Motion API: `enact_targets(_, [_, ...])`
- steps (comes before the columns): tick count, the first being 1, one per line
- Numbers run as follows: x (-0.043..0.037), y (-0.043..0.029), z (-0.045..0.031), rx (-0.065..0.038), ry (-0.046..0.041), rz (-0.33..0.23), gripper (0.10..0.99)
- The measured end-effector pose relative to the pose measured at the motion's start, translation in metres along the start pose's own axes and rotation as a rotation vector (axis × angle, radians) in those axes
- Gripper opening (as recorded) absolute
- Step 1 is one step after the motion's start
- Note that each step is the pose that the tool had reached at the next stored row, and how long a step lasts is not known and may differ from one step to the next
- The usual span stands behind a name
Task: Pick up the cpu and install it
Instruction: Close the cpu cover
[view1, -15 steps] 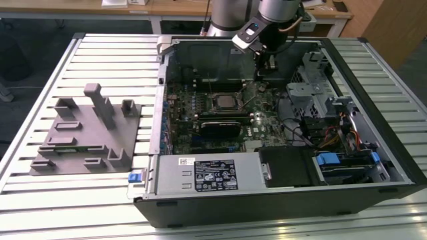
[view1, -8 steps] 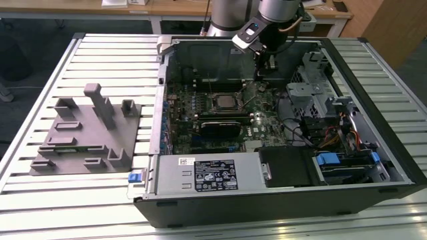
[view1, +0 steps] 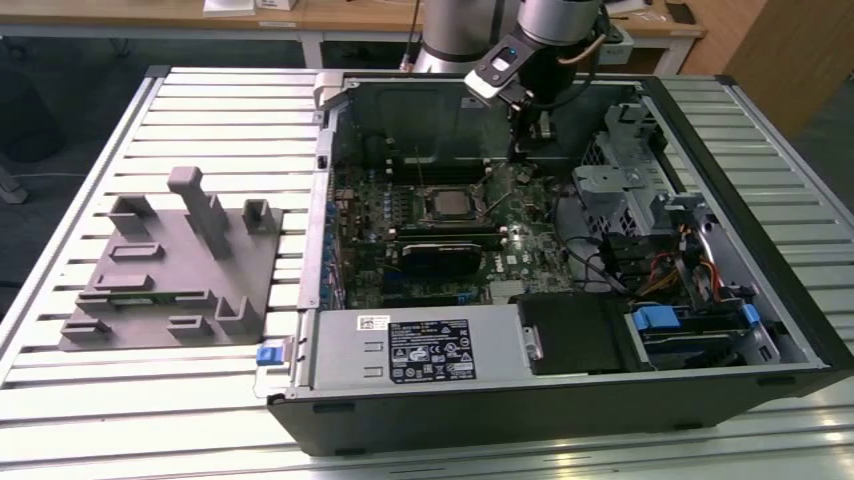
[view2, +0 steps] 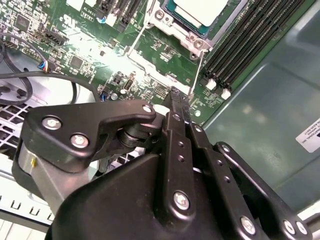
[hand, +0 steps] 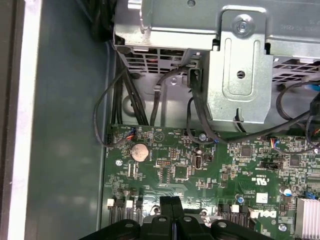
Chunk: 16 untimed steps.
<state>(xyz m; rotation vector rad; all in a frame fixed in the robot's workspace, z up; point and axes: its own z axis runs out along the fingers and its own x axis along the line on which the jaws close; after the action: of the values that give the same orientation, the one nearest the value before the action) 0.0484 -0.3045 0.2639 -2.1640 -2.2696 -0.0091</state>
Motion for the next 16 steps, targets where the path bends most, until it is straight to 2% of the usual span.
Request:
enact_targets(6, [-0.0015,-0.0001,0.0000,0.000,0.0000,0.000,0.106])
enact_targets(16, [-0.0018,0.0043,0.0008,0.000,-0.0001,0.000,0.106])
